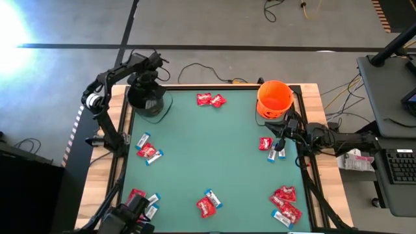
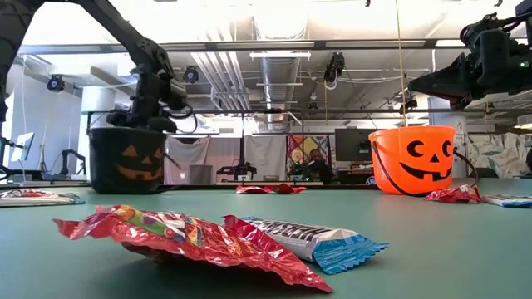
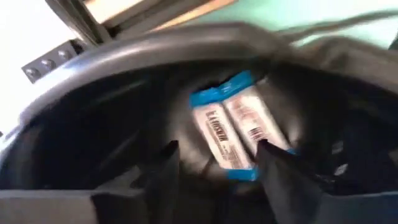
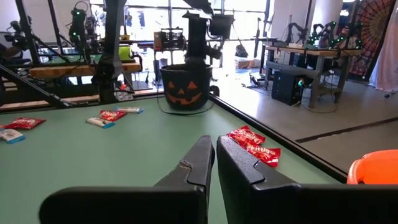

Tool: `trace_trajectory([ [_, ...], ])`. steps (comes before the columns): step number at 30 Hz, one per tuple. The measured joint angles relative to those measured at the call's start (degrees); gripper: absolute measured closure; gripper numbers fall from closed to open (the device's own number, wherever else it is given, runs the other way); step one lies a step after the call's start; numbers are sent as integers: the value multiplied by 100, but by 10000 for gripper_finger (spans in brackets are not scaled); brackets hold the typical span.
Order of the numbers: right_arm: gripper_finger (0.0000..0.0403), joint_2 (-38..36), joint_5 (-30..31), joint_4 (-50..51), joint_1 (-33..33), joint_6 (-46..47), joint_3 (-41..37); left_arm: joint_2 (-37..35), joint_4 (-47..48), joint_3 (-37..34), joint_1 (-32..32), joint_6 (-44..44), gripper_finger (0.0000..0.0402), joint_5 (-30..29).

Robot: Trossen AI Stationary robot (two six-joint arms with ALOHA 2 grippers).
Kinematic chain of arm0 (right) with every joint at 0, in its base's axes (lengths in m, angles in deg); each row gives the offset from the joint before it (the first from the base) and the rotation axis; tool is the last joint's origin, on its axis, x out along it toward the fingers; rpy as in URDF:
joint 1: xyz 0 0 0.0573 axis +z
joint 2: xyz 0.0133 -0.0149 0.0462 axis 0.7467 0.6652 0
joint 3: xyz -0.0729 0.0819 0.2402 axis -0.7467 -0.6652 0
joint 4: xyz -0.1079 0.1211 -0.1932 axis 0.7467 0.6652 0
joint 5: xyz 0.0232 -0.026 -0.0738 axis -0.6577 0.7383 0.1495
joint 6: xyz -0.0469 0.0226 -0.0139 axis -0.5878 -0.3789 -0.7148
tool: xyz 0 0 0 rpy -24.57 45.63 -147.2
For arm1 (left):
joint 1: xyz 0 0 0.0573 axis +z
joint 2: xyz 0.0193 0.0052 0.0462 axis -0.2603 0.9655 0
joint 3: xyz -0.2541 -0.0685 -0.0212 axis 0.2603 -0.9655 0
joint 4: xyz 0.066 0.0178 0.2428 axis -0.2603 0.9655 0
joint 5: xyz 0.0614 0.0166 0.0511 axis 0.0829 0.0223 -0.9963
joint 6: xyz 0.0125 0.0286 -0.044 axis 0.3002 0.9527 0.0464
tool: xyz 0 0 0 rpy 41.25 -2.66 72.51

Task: Sort candy by brand, put in halloween buckets
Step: Put the white chocolate into the black bucket, then put the white chocolate into the black basket

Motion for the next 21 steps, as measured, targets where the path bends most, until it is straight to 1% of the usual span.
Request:
trace_trajectory([
  [5, 385, 1, 0, -1, 2, 0, 0, -448, 253, 164, -18, 109, 155, 100],
  [8, 385, 1, -2, 0, 0, 0, 0, -807, 551, 359, -120, 152, 148, 501],
  [11, 385, 0, -1, 0, 1, 0, 0, -1359, 625, 449, -427, 153, 150, 893],
  [15, 385, 1, 0, 0, 2, -2, 0, -2194, 674, 302, -1178, 146, 158, 1010],
  [18, 385, -1, 0, 0, 1, 0, 0, -2789, 742, -17, -1995, -9, 161, 1017],
  [21, 385, 0, -1, 0, 2, 0, 0, -3365, 521, -564, -2979, -521, 161, 1023],
])
